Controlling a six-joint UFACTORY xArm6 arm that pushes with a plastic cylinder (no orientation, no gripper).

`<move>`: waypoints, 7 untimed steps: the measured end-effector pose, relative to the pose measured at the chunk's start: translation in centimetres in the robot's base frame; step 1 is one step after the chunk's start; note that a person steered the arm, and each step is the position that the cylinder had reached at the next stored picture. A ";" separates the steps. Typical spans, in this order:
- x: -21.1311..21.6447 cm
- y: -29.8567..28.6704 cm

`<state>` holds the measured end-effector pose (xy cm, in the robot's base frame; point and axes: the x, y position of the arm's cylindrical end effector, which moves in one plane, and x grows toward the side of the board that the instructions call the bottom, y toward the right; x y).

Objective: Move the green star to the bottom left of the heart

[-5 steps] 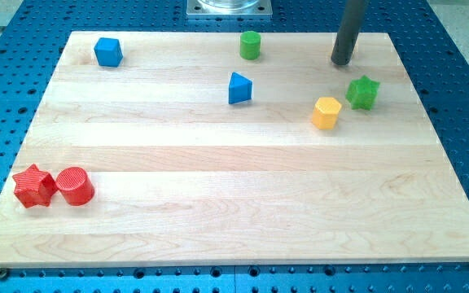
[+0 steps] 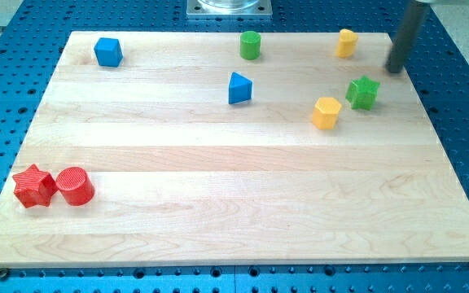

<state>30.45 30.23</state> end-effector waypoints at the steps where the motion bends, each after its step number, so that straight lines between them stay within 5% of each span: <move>1: 4.8 -2.8; 2: 9.5 -9.0; 3: 8.5 -12.4; 4: 4.1 -9.7; 5: 3.0 -10.9; 7: 1.5 -2.8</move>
<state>31.91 27.39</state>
